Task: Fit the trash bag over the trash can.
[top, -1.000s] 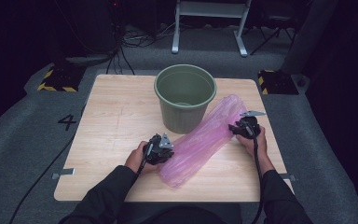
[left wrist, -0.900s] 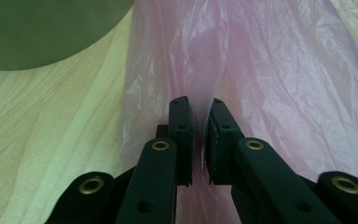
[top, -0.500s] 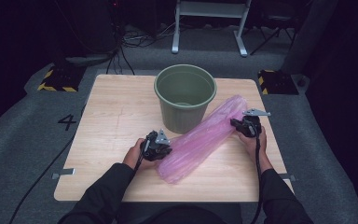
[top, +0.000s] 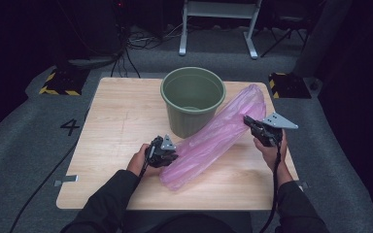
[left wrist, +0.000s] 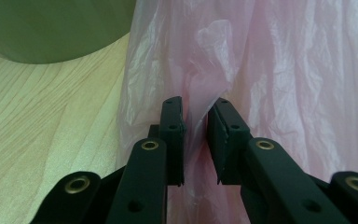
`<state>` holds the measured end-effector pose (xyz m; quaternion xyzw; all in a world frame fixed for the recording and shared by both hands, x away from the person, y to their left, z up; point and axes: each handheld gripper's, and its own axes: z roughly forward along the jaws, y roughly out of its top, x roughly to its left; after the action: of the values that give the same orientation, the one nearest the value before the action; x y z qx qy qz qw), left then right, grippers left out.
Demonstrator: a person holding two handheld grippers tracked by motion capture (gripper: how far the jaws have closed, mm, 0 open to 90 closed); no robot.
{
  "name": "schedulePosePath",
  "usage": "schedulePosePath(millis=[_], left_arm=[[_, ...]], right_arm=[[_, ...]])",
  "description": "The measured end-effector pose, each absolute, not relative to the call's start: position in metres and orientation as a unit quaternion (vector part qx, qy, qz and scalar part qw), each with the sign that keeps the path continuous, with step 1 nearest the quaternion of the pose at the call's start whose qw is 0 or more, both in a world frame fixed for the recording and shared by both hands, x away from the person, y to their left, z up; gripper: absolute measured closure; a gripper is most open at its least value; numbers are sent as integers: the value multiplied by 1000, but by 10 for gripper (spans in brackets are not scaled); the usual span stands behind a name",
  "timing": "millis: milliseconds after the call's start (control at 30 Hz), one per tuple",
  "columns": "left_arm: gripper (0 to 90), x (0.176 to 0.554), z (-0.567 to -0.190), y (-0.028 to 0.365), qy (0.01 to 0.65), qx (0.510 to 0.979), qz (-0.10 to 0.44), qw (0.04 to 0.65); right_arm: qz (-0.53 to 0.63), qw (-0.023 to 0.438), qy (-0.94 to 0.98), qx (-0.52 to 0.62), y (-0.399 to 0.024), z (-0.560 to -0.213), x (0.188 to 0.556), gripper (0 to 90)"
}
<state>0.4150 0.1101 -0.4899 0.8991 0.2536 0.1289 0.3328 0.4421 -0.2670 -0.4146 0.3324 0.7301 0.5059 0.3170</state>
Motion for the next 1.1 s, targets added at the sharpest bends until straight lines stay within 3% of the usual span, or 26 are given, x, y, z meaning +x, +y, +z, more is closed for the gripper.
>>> schedulePosePath(millis=[233,300,400,467,700,933,1100], left_arm=[[710,413,-485,114,256,895,136,338],[589,412,-481,117,272,888,143,343],[308,411,-472,124,295,875,141,356],[251,410,-462,131,303,864,145,376],[191,396,-418,147,284,832,129,459],[192,374,-421,100,242,865,126,421],[190,381,-430,81,256,872,142,392]], right_arm=[[531,338,724,282,-257,-392,423,892],[535,345,723,270,-255,-386,419,892],[539,351,721,255,-250,-378,415,892],[542,352,721,249,-247,-374,415,892],[546,360,724,219,-232,-365,415,892],[546,365,729,194,-216,-356,411,892],[541,371,735,171,-202,-351,415,892]])
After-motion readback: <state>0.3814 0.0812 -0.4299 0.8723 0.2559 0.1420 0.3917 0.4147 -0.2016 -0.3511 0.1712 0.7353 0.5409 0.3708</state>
